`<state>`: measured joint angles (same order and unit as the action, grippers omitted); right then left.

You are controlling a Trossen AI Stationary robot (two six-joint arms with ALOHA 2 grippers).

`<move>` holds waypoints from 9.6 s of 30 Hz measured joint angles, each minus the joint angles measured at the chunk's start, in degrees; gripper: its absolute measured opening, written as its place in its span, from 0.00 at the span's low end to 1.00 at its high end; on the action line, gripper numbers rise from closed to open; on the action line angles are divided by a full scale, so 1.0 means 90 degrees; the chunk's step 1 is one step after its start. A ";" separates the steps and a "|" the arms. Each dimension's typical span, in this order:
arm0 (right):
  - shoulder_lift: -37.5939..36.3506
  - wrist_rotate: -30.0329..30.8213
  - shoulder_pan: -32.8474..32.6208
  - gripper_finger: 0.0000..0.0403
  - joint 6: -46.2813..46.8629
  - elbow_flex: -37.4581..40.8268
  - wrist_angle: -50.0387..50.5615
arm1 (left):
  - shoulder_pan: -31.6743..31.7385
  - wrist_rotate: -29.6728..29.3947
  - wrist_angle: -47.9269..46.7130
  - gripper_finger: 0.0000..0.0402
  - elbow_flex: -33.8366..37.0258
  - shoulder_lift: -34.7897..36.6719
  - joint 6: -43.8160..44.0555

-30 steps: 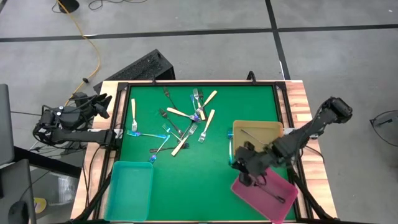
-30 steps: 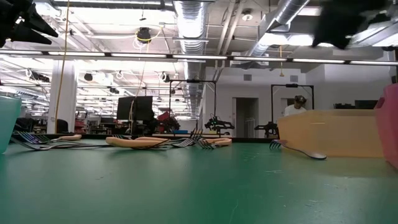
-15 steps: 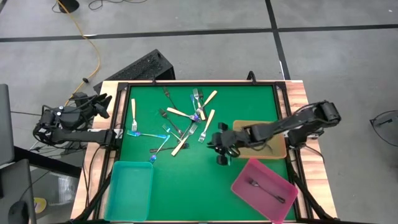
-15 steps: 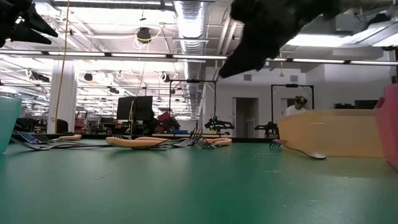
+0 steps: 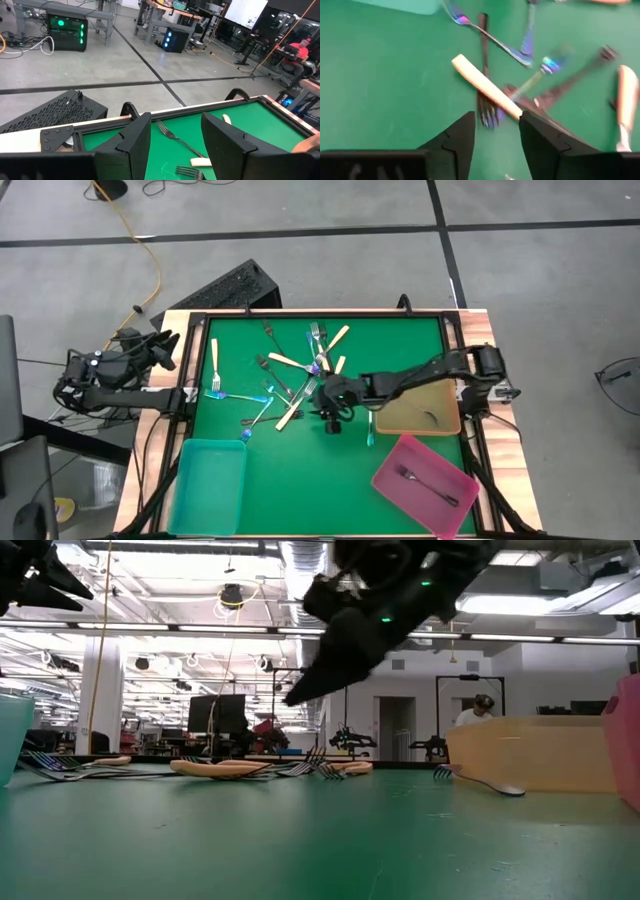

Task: Sort silverware by color (type)
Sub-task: Put the yellow fork into the blue bin

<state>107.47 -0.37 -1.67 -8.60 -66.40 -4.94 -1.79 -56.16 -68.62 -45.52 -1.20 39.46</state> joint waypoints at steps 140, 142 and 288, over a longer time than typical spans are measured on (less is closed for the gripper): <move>0.1864 0.0072 0.0784 0.40 -0.3491 -0.3530 0.6703 | -0.0001 0.0357 -0.0167 0.39 0.0002 0.0020 0.0359; 0.1871 0.0079 0.0805 0.40 -0.3646 -0.3399 0.6363 | 0.0000 0.0357 -0.0165 0.39 0.0002 0.0020 0.0359; 0.5592 -0.2894 -0.0726 0.19 -0.1763 -0.7549 -0.1562 | -0.0001 0.0367 -0.0170 0.39 0.0000 0.0022 0.0332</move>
<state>157.80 -26.41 -8.21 -24.47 -134.34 -19.01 -1.80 -52.86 -70.15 -45.52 -0.99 42.46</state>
